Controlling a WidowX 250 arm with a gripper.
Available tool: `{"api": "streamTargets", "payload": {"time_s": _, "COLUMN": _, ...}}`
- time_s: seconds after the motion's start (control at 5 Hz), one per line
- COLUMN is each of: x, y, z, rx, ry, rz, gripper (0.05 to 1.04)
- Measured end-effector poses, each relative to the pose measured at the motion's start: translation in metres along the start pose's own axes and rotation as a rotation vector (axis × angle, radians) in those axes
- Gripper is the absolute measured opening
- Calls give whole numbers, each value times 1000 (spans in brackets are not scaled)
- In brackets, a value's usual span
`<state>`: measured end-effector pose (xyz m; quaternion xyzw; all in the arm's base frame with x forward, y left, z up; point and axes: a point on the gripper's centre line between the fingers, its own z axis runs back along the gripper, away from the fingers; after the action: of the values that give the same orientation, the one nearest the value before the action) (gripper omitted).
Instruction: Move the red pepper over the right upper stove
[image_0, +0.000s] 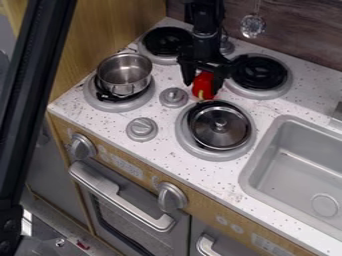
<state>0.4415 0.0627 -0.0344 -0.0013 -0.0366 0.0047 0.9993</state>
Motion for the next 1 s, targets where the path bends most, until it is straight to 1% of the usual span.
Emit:
{"api": "streamTargets", "payload": {"time_s": 0.2, "x": 1, "y": -2, "z": 0, "rx": 7, "ry": -5, "rz": -13, "gripper": 815}}
{"api": "streamTargets", "payload": {"time_s": 0.4, "x": 3, "y": -2, "z": 9, "rx": 10, "ry": -39, "rz": -23, "gripper": 815}}
{"api": "streamTargets", "payload": {"time_s": 0.6, "x": 18, "y": -4, "z": 34, "rx": 11, "ry": -135, "rz": -52, "gripper": 815}}
{"api": "streamTargets", "payload": {"time_s": 0.8, "x": 25, "y": -15, "z": 36, "rx": -4, "ry": -167, "rz": -99, "gripper": 815}}
{"api": "streamTargets", "payload": {"time_s": 1.0, "x": 37, "y": -44, "z": 42, "rx": -24, "ry": -221, "rz": -168, "gripper": 815}}
